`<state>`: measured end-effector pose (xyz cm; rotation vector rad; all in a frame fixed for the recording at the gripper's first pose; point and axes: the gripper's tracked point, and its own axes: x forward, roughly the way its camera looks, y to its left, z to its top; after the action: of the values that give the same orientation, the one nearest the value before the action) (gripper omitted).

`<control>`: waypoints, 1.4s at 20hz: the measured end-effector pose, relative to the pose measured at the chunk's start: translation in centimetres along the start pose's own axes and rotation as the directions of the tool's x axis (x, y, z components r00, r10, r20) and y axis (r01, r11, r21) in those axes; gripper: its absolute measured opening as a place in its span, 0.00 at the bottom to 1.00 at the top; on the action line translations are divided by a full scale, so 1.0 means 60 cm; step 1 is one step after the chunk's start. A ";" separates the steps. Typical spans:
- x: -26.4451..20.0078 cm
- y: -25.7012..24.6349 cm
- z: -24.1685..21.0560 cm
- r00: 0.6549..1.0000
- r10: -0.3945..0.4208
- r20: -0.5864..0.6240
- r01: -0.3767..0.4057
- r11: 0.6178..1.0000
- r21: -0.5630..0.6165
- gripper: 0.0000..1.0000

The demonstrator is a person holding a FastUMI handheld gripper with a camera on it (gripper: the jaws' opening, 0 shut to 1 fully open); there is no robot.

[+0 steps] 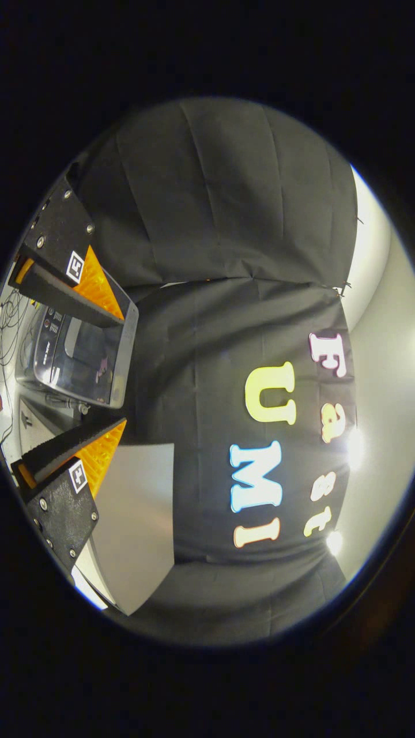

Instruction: Put the clothes into the washing machine and then close the washing machine lid.

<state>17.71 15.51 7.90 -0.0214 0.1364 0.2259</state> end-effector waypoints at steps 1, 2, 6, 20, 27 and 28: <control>-0.013 -0.012 0.003 1.000 -0.010 0.008 0.010 1.000 0.000 0.95; -0.028 -0.025 0.005 1.000 -0.019 0.016 0.019 1.000 0.003 0.95; -0.078 -0.075 0.009 0.998 -0.058 0.038 0.057 0.998 0.020 0.95; -0.230 -0.224 0.002 0.972 -0.209 0.106 0.205 0.978 0.047 0.95; -0.273 -0.257 -0.020 0.957 -0.261 0.131 0.255 0.965 0.056 0.95; -0.277 -0.259 -0.026 0.955 -0.265 0.130 0.260 0.964 0.057 0.95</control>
<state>4.95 -3.39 8.73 0.0148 0.0004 -0.0419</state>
